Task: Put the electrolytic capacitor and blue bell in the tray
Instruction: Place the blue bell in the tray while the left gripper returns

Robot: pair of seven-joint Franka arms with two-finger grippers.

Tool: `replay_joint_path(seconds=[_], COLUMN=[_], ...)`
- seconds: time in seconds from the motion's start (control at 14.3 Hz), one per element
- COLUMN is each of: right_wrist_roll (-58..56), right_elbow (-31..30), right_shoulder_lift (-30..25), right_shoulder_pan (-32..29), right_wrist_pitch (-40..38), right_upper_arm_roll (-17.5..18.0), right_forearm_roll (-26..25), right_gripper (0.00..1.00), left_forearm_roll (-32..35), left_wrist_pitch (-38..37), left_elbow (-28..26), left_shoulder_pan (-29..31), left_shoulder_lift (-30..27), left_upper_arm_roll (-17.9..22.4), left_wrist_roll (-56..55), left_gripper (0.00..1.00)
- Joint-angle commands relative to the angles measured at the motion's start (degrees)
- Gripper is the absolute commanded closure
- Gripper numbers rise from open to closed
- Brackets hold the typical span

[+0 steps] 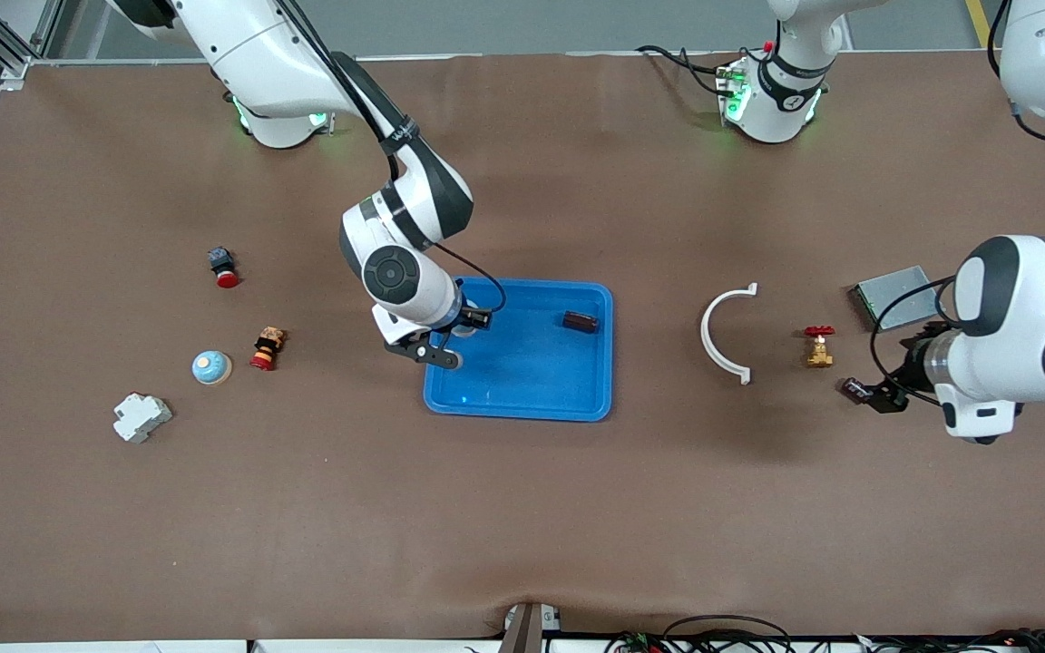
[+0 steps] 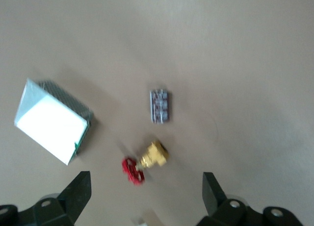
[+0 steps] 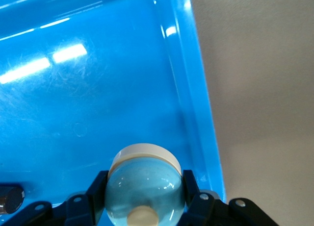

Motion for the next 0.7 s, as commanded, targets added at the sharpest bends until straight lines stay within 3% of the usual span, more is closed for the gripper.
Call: replay_joint_path(seconds=[0.0, 0.63], right_wrist_roll=[0.2, 0.1], right_elbow=[1.2, 1.0], right_shoulder_lift=[1.7, 4.0], right_shoulder_pan=[1.2, 2.9], right_wrist_pitch=[1.4, 4.5], right_upper_arm_roll=[-0.6, -0.8], right_forearm_roll=[0.4, 0.2], right_gripper=[0.86, 0.79], left_forearm_roll=[4.5, 5.0], left_wrist_pitch=[3.3, 6.1], left_elbow=[0.4, 1.7], left_shoulder_pan=[0.4, 1.8], left_shoulder_lift=[2.7, 6.2], left_upper_arm_roll=[-0.5, -0.3], left_wrist_roll=[1.1, -1.4], left_gripper=[0.0, 0.0])
